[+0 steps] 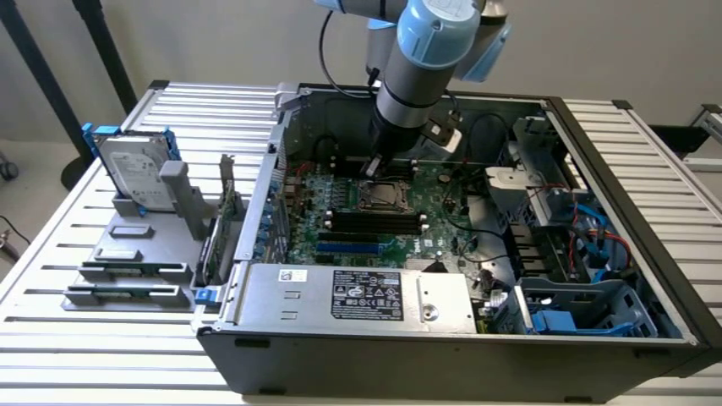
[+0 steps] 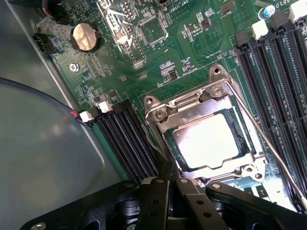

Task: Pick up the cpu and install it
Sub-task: 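Install the first cpu locking lever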

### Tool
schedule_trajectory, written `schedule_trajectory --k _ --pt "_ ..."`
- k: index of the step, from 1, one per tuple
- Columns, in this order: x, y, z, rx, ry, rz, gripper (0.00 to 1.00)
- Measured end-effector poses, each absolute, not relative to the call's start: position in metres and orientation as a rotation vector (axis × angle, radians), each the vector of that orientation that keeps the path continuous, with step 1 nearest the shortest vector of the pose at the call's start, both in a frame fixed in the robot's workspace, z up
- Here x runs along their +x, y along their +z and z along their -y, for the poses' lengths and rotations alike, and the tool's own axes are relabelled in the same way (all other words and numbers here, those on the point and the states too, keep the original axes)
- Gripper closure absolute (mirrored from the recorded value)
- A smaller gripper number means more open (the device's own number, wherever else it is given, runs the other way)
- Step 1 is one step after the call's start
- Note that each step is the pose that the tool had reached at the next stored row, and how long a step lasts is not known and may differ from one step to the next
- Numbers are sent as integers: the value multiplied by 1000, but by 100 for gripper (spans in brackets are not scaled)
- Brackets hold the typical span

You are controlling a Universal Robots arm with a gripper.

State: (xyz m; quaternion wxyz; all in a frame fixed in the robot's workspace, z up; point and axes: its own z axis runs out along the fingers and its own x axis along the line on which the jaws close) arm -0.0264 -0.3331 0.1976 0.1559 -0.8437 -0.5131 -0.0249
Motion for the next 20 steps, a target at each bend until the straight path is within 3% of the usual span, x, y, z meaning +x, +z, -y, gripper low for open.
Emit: schedule_trajectory --k 20 --pt "-31 198 328 -2410 -52 1465 89"
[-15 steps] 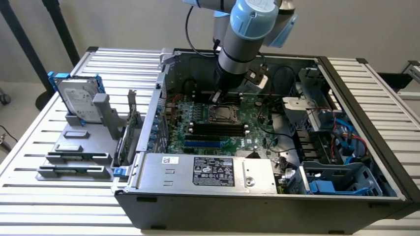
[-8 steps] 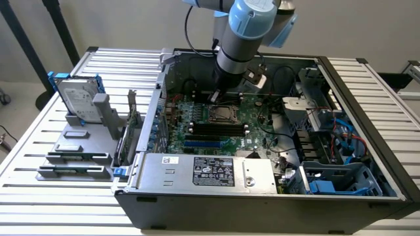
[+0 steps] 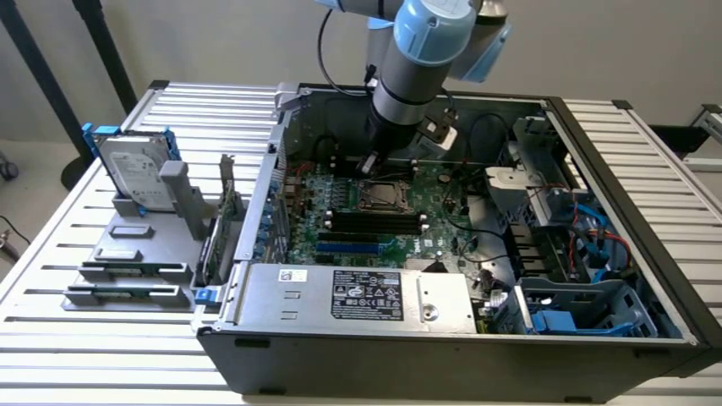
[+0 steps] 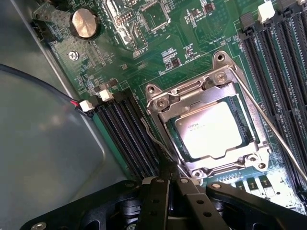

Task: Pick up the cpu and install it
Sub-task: 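Install the first cpu locking lever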

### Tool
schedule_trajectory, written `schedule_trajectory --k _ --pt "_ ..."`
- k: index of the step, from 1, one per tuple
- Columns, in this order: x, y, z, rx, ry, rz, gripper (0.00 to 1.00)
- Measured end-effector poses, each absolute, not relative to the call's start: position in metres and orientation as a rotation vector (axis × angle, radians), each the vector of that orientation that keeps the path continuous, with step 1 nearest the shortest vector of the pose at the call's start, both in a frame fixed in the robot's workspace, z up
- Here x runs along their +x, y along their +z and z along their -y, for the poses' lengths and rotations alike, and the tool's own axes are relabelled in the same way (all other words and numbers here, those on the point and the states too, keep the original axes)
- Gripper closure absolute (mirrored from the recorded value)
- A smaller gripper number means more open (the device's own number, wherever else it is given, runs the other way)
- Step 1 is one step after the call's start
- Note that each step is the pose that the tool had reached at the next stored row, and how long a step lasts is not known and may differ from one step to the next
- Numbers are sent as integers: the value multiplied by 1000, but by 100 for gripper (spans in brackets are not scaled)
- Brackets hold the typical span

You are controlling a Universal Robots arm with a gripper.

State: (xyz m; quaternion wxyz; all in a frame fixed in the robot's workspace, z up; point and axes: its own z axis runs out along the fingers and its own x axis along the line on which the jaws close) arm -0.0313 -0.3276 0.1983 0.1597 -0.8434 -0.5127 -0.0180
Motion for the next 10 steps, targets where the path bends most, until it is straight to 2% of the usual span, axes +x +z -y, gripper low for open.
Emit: schedule_trajectory --k 10 --pt "-19 198 328 -2407 -43 1464 89"
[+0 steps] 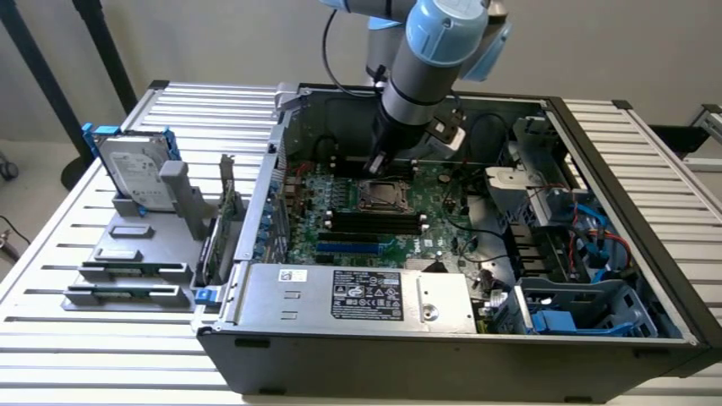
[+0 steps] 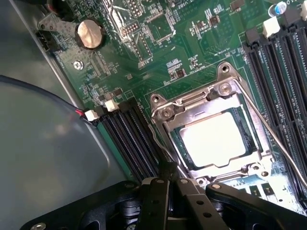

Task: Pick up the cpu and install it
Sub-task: 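Install the first cpu locking lever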

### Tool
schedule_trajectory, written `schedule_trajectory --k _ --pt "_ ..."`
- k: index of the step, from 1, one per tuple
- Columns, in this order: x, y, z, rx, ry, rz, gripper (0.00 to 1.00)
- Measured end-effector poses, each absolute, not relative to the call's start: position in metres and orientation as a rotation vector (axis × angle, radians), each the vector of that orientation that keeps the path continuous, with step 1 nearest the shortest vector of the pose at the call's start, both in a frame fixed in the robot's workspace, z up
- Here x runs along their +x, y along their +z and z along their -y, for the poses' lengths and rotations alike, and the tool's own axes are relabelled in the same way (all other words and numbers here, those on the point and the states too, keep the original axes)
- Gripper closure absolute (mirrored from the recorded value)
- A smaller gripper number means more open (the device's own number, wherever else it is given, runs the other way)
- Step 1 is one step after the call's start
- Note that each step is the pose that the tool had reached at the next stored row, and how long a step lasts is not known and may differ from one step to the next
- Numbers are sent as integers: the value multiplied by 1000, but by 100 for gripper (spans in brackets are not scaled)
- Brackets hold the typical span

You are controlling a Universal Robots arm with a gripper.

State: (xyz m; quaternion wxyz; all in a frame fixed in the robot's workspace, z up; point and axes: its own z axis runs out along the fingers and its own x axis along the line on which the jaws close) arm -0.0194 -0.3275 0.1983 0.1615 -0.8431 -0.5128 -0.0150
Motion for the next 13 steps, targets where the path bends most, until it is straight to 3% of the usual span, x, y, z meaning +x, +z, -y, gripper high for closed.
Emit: schedule_trajectory --k 13 --pt "-11 197 328 -2405 -41 1466 89"
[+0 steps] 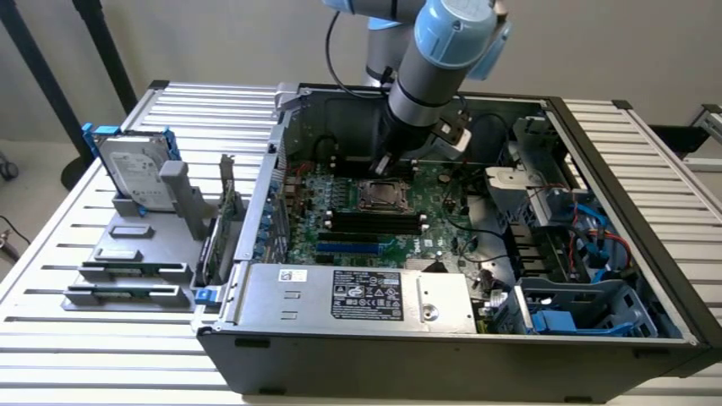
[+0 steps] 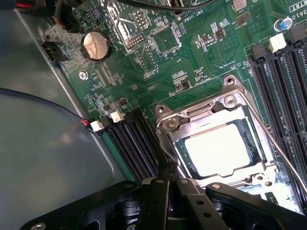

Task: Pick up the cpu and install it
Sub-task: 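Install the first cpu locking lever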

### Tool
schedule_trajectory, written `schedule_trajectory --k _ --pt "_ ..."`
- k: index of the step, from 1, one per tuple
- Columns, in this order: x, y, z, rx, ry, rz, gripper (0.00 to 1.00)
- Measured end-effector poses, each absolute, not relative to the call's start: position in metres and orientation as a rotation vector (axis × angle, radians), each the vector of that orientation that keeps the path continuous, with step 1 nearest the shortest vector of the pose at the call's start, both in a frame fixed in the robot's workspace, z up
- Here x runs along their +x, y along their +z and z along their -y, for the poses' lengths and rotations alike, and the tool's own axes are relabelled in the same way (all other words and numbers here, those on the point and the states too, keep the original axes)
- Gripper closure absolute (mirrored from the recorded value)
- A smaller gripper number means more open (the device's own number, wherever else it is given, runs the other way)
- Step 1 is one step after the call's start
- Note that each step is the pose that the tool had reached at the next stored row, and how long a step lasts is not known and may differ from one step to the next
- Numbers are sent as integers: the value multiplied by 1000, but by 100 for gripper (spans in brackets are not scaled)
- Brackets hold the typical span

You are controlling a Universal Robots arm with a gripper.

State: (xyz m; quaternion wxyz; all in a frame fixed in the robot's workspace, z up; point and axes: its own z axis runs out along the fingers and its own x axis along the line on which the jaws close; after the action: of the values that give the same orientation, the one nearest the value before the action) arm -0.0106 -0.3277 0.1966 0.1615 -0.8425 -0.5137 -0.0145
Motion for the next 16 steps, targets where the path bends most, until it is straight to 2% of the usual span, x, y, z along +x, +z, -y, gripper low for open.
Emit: schedule_trajectory --k 16 --pt "2 195 328 -2403 -39 1473 89"
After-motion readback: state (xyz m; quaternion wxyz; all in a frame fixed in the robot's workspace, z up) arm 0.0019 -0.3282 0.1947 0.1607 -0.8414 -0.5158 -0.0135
